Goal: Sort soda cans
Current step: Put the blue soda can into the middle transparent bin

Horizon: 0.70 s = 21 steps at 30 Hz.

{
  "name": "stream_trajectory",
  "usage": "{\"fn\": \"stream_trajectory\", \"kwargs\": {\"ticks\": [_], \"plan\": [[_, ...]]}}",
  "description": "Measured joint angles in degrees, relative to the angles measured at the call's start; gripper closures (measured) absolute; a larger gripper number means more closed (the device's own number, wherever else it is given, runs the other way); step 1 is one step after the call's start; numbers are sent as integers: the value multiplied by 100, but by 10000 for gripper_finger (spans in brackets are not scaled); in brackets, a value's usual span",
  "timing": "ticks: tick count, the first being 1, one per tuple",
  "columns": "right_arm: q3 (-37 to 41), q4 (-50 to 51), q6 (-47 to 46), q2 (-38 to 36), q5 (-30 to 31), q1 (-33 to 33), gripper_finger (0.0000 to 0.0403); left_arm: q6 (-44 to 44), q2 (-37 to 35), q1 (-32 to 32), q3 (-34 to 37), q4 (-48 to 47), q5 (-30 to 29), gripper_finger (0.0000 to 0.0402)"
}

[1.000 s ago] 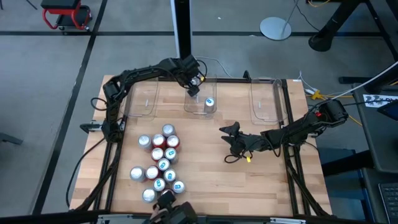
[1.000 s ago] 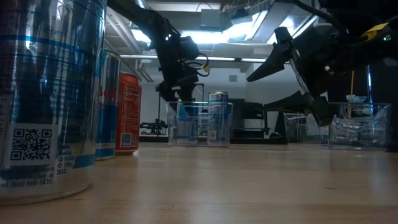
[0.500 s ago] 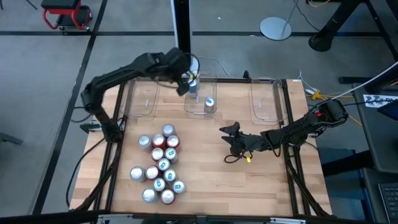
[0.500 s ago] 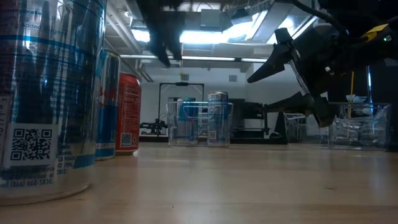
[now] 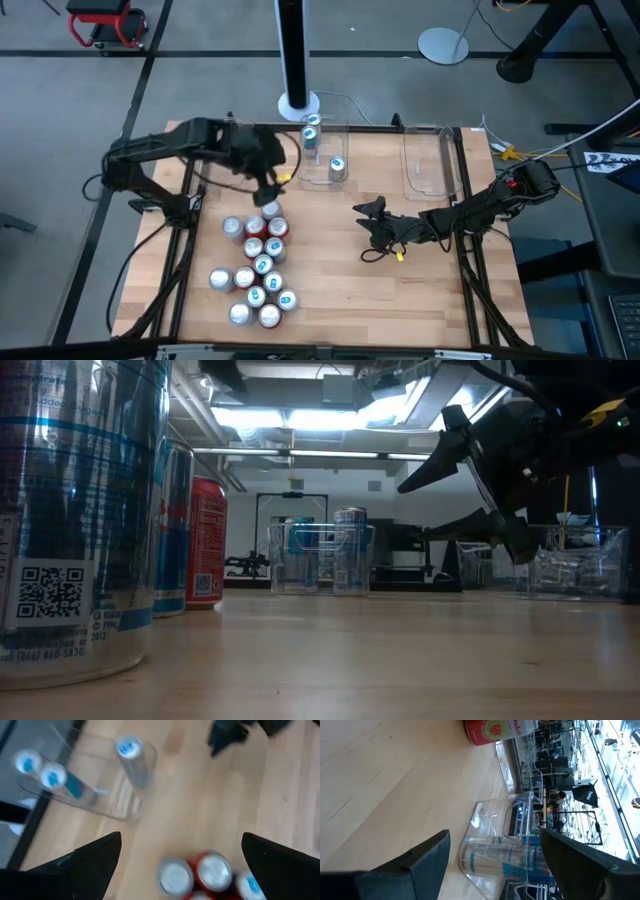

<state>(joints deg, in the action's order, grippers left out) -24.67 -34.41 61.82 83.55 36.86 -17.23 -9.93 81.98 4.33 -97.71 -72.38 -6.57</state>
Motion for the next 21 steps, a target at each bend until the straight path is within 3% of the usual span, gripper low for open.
{"fn": "stream_trajectory", "kwargs": {"ticks": [6,14,21], "plan": [[0,-4,-11,0,-67,0,93,-315,-26,-732,4,-382,-292,2],[0,-13,-4,2,-808,0,93,-986,-14,-1649,4,-380,-310,2],[0,-13,-4,2,-842,0,93,-2229,27,-2220,4,-377,-783,2]]}}
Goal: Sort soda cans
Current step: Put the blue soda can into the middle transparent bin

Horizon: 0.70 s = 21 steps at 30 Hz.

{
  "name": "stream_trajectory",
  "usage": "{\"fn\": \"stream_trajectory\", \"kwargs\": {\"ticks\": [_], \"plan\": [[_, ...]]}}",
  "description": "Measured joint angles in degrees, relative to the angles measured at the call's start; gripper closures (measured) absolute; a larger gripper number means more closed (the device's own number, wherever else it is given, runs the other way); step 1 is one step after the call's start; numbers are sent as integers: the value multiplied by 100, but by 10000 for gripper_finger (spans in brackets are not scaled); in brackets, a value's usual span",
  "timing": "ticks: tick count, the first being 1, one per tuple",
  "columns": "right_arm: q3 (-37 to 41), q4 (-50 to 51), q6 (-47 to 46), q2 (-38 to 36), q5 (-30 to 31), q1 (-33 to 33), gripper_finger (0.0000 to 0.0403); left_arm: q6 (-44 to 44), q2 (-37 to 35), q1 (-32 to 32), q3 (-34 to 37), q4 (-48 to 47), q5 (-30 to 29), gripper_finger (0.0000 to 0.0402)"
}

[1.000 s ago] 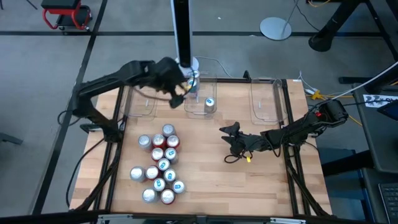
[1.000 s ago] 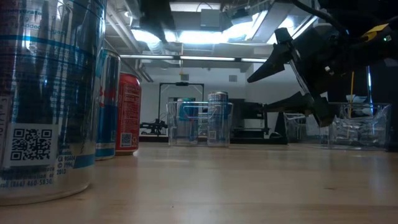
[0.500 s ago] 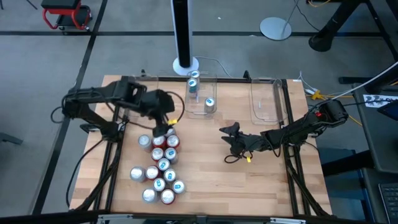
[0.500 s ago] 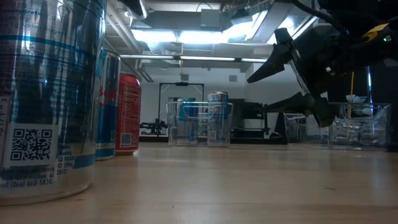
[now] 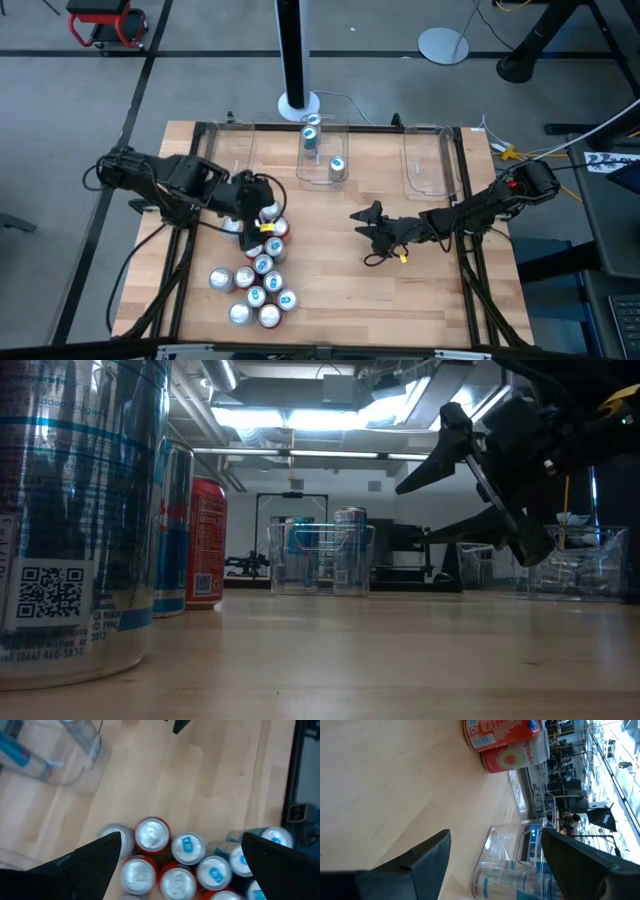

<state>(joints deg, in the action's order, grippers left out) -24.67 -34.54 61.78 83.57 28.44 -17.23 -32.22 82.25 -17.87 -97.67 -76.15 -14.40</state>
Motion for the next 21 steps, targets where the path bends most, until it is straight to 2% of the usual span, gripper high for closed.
{"fn": "stream_trajectory", "kwargs": {"ticks": [3,12,21], "plan": [[0,-2,0,0,0,0,93,-672,124,-153,0,-18,-8,2],[-4,13,2,-1,-109,-1,93,-1980,847,-363,2,-436,9,2],[-4,23,2,0,-109,0,93,-2319,1389,-389,2,-427,277,2]]}}
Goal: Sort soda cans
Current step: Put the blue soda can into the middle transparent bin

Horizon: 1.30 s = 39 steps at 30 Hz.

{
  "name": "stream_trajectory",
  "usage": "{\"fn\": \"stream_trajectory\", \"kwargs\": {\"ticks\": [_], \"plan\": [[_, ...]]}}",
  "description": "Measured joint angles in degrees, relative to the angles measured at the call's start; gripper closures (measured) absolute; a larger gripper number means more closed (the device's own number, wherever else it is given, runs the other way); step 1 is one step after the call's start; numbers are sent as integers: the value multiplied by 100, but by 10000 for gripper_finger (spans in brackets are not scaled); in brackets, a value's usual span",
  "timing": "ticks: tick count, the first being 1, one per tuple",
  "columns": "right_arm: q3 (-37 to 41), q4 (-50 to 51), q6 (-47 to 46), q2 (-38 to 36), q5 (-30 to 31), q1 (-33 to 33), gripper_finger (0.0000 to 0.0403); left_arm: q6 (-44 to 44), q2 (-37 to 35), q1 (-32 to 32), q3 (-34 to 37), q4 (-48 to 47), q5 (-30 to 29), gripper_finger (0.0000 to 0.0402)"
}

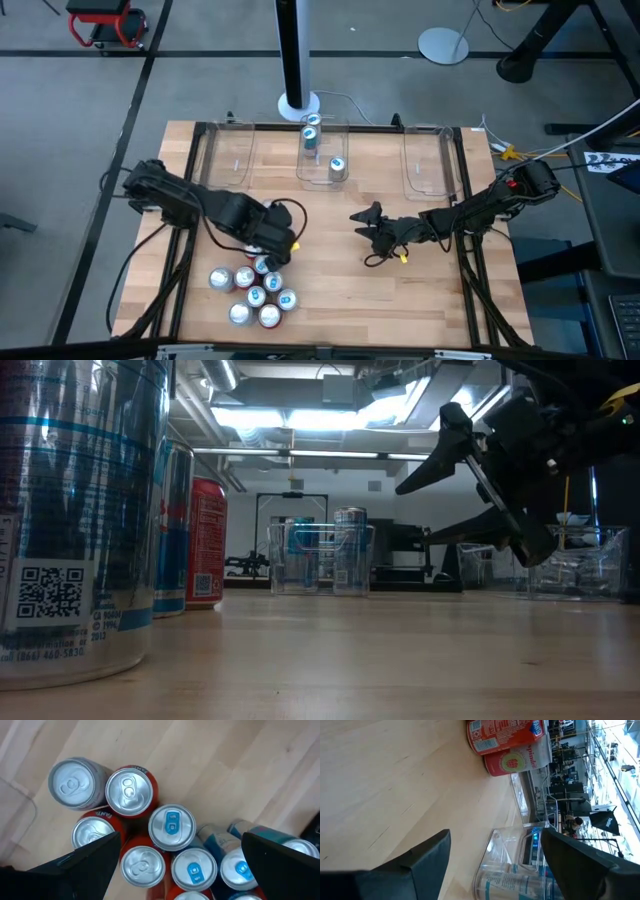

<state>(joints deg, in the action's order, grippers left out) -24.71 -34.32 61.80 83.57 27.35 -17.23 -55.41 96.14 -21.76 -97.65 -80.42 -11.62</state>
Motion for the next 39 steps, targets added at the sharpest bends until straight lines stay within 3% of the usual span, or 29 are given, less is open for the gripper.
{"fn": "stream_trajectory", "kwargs": {"ticks": [10,39], "plan": [[0,31,0,0,0,0,93,-289,206,-6,104,32,-19,2],[0,34,0,-2,0,0,93,-73,212,-20,2069,1605,163,2]]}}
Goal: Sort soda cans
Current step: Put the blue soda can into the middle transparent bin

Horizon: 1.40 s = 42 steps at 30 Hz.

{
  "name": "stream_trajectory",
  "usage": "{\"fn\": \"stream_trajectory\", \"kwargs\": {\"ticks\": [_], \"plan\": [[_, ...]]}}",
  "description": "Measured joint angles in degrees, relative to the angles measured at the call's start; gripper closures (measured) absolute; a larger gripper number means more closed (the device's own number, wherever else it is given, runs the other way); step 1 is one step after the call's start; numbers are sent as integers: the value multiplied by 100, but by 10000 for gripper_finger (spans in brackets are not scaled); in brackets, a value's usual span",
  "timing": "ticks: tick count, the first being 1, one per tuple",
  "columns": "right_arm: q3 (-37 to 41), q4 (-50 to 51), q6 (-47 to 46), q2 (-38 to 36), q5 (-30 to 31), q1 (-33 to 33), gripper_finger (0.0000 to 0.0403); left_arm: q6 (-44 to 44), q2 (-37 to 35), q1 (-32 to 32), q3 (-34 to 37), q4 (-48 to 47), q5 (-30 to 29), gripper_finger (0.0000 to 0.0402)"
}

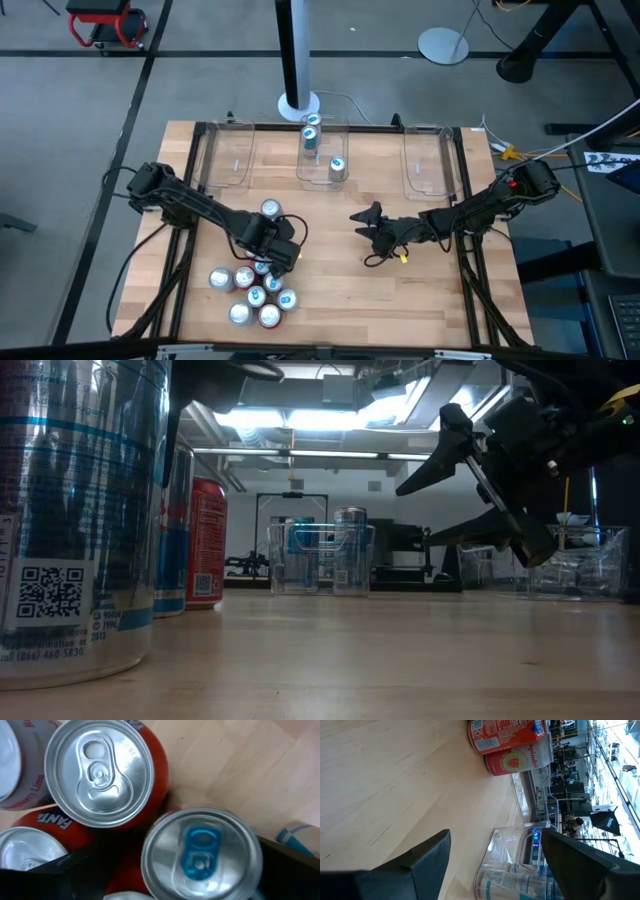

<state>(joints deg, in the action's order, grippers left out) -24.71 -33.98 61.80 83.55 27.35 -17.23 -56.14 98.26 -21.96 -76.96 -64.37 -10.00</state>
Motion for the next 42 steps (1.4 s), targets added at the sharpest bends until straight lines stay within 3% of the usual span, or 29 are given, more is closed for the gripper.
{"fn": "stream_trajectory", "kwargs": {"ticks": [12,29,42], "plan": [[0,-9,0,2,0,0,93,156,0,42,84,248,-35,8],[0,-9,2,2,0,0,93,379,-13,69,80,253,-66,174],[0,-4,0,2,0,0,93,410,-39,-17,-684,-593,-70,167]]}}
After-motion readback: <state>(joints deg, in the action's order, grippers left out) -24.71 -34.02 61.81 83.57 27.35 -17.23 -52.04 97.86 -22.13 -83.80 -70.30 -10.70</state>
